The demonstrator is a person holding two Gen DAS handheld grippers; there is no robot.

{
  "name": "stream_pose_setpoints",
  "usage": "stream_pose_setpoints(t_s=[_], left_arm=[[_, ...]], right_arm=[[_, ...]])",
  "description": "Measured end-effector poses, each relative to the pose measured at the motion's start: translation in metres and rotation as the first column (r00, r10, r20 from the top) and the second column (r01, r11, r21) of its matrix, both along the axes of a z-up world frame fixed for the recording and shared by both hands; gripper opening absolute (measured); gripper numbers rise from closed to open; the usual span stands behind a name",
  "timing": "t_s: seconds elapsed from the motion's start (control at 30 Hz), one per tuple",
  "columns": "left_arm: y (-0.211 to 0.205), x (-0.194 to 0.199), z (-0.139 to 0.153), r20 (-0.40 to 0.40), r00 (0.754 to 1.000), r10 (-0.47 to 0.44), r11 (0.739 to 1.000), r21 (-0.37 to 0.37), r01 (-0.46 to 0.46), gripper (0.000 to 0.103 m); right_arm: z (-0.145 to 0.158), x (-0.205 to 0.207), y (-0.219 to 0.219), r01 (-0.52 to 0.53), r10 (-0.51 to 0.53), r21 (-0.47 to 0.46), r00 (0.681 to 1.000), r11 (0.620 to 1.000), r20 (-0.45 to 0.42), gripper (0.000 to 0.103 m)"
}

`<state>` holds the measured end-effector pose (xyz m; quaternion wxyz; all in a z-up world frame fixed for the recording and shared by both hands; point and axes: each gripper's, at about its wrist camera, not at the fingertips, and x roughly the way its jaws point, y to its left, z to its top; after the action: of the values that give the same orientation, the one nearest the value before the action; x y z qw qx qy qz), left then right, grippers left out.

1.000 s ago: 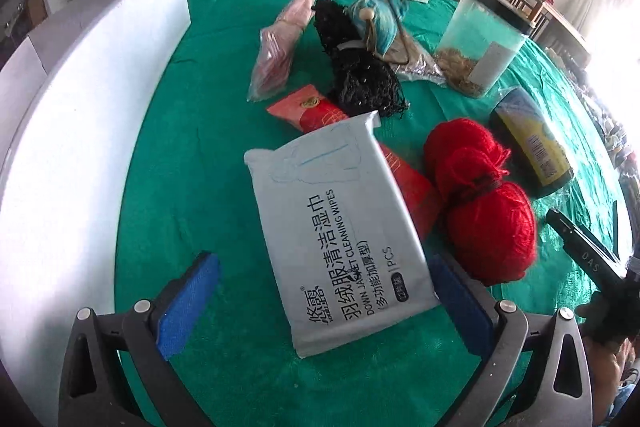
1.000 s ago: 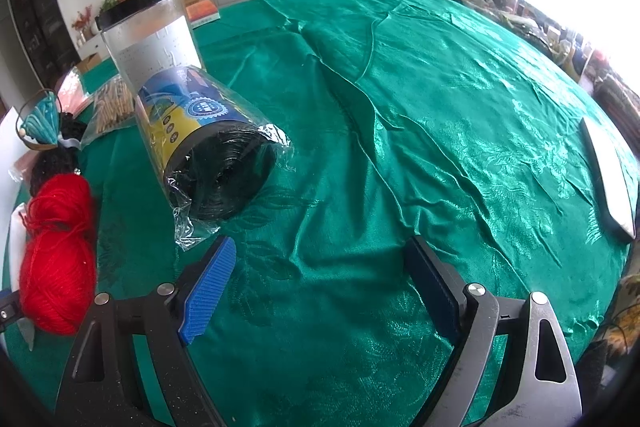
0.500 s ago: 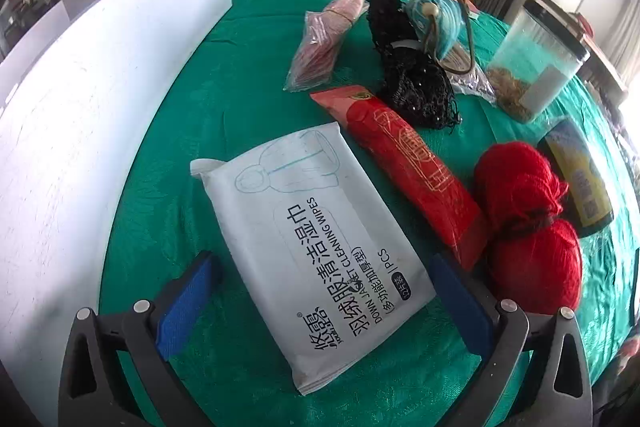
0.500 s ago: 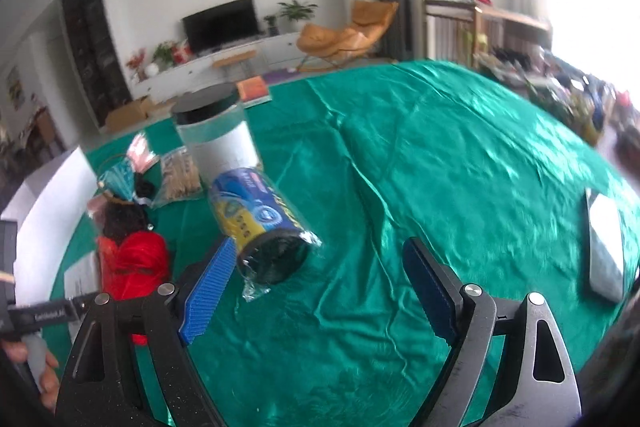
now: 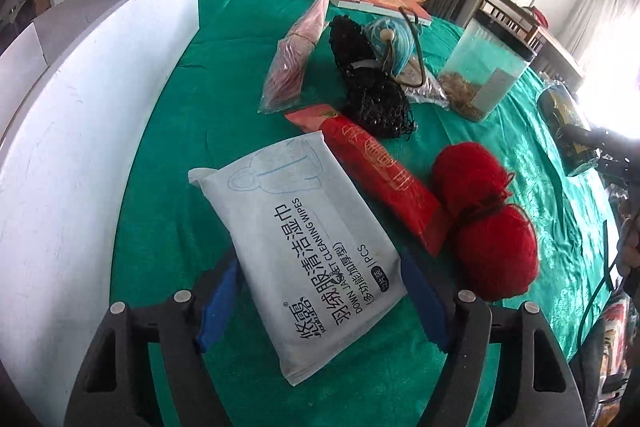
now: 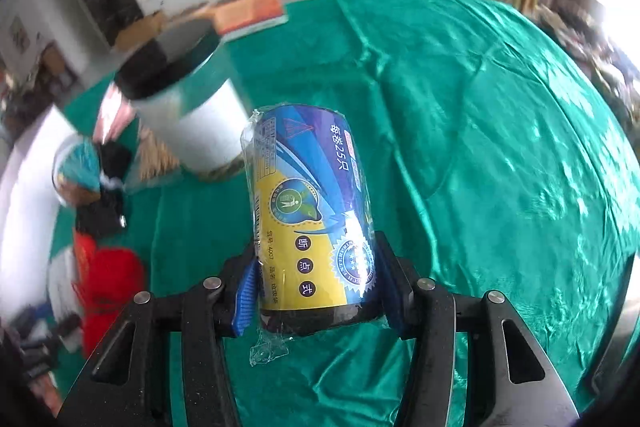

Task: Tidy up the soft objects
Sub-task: 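Carry wipes packet and roll package over the white box and open both tools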

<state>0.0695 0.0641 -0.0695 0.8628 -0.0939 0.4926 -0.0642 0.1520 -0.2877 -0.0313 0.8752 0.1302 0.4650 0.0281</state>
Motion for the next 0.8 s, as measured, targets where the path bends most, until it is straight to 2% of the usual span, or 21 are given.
stream_pose_setpoints(t_s=[0.1,0.23,0.33,0.43,0.53,0.6,0.7,0.8], left_arm=[[0.003,0.000,0.021,0.044,0.999,0.005,0.999,-0.033,-0.003,0.076],[0.017,-0.008,0.065,0.125,0.992,0.016,0.997,-0.083,-0.006,0.076],[0.042,-0.021,0.100,0.192,0.981,0.036,0.996,-0.092,-0.018,0.076],[0.080,-0.042,0.127,0.243,0.967,0.082,0.996,-0.048,-0.072,0.076],[0.124,-0.065,0.140,0.258,0.953,0.157,0.985,0.031,-0.171,0.076],[0.154,-0.081,0.140,0.259,0.941,0.217,0.965,0.092,-0.247,0.076],[0.194,-0.102,0.131,0.246,0.922,0.299,0.920,0.183,-0.347,0.076],[0.215,-0.113,0.119,0.223,0.905,0.363,0.863,0.287,-0.417,0.079]], right_arm=[[0.026,0.014,-0.022,0.073,-0.075,0.041,0.995,0.997,0.063,0.054],[0.078,0.022,-0.013,0.073,-0.084,0.069,0.982,0.995,0.169,0.054],[0.120,0.016,0.030,-0.024,0.004,0.080,0.971,0.997,0.241,0.054],[0.152,-0.003,0.099,-0.197,0.160,0.108,0.946,0.974,0.284,0.054],[0.168,-0.025,0.184,-0.390,0.328,0.173,0.895,0.905,0.301,0.054],[0.169,-0.041,0.241,-0.496,0.427,0.211,0.853,0.842,0.299,0.054],[0.158,-0.065,0.317,-0.607,0.544,0.239,0.790,0.758,0.283,0.054],[0.139,-0.085,0.371,-0.678,0.630,0.231,0.734,0.697,0.254,0.058]])
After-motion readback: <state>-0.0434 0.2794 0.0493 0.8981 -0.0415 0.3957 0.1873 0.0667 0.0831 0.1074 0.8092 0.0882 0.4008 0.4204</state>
